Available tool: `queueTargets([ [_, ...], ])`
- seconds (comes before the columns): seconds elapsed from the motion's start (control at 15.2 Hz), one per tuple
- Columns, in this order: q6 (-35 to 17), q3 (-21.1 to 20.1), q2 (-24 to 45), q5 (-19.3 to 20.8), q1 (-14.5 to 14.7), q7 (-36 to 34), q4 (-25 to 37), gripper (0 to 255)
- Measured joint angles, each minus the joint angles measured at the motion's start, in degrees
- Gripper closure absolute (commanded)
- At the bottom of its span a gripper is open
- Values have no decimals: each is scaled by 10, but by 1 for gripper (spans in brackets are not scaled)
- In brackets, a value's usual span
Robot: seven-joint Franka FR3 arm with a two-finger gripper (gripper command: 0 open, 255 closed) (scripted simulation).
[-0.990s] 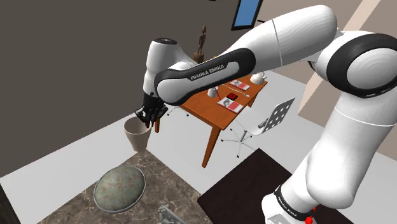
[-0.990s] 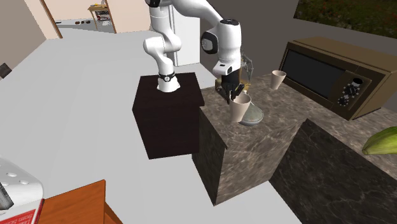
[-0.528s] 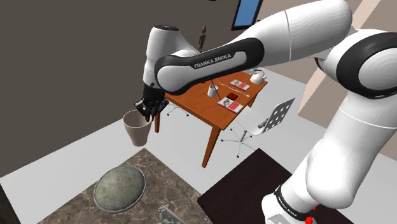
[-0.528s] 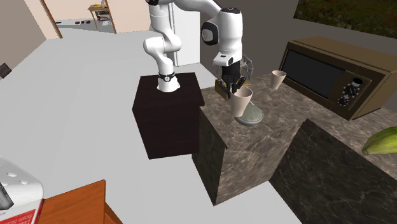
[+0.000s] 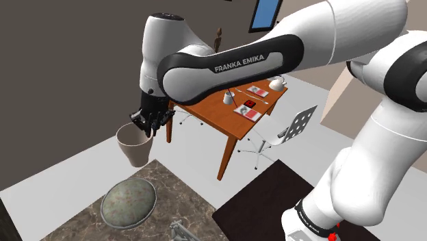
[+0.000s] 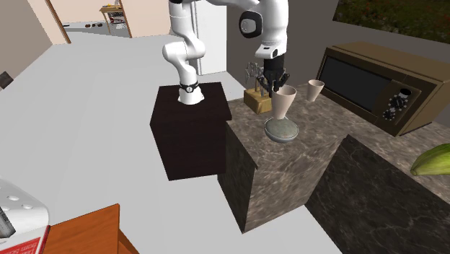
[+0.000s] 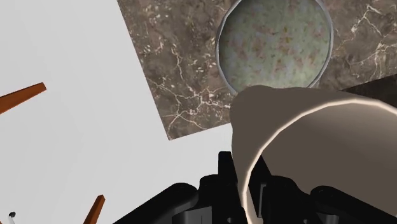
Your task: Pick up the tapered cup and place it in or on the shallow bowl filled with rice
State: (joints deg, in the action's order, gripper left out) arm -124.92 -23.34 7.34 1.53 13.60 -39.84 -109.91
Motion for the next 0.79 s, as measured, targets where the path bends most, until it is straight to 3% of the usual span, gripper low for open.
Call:
queueTargets([
  [0.4,36,-30,-5,13,41,-76,31,255],
  [0.79,-1,-32,7,22,47,-90,4,255],
])
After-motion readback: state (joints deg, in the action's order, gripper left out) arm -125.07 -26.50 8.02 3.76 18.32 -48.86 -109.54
